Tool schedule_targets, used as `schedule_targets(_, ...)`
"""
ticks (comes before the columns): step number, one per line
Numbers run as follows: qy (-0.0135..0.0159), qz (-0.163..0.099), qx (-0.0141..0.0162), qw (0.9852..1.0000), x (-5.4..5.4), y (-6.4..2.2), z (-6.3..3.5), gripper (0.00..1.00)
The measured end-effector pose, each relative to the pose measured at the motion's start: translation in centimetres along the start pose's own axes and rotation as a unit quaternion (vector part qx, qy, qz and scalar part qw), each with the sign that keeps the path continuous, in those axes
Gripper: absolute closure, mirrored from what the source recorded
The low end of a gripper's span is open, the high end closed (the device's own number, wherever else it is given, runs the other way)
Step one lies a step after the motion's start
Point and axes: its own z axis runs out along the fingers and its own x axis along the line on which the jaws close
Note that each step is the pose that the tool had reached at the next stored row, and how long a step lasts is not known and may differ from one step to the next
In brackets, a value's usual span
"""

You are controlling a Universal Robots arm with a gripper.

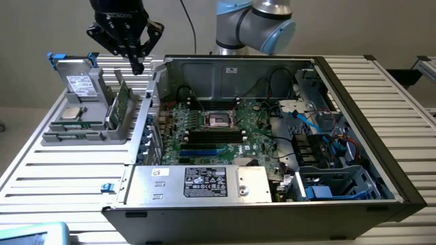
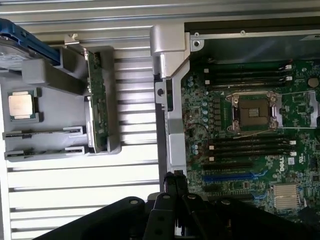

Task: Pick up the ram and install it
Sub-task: 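Reach for the ram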

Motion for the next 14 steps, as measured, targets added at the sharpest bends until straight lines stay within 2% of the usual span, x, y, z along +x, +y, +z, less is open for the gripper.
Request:
schedule_targets(7,0.0001,0.000,0.0000,1.0000,3.2,-0.17,-0.06,0.89)
schedule_targets(14,0.0000,0.000,0.0000,1.0000,6.4,0.64,0.18,0.89)
